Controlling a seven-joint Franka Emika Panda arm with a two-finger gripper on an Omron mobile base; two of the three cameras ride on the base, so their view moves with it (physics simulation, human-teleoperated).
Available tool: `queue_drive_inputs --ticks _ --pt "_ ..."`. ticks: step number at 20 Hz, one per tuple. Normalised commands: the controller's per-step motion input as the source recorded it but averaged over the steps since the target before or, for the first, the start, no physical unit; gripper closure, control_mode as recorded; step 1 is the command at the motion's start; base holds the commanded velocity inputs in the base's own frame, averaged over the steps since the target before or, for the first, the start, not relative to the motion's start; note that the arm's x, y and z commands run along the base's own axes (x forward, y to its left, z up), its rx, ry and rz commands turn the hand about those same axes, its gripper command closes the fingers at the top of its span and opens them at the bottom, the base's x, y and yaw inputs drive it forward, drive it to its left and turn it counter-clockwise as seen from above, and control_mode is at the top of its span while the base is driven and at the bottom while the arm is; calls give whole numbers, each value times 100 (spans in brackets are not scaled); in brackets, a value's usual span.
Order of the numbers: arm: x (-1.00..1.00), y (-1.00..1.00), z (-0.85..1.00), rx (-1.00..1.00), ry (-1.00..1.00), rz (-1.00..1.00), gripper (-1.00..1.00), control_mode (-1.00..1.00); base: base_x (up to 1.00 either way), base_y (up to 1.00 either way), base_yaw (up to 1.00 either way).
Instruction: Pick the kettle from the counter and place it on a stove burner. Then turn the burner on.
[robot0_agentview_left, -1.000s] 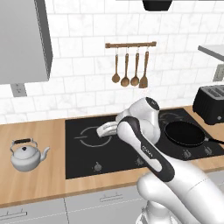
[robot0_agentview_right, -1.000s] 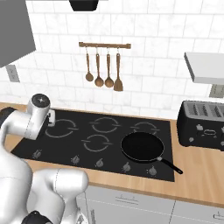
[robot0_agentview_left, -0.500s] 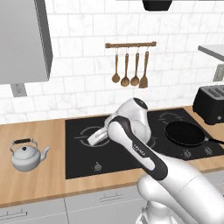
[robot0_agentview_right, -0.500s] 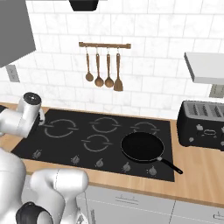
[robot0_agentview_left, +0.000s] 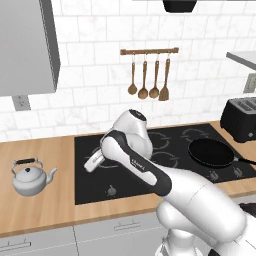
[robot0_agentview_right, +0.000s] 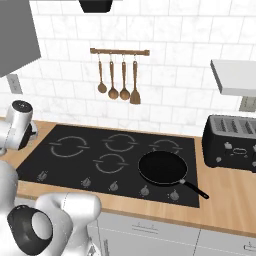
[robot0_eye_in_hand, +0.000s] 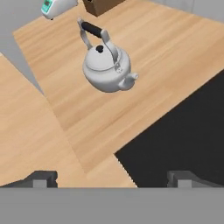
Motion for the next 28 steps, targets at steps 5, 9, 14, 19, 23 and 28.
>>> queue_drive_inputs --ticks 5,9,14,19,23,28 --pt "0 50 1 -11 0 8 -100 -100 0 0 0" --pt "3 33 0 -3 -7 0 -100 -100 0 0 0" --pt "0 38 -8 0 -19 0 -100 -100 0 0 0" --pt "1 57 -1 2 -7 0 -100 -100 0 0 0" --pt "5 46 0 2 2 0 -100 -100 0 0 0" --pt "13 16 0 4 1 0 -100 -100 0 0 0"
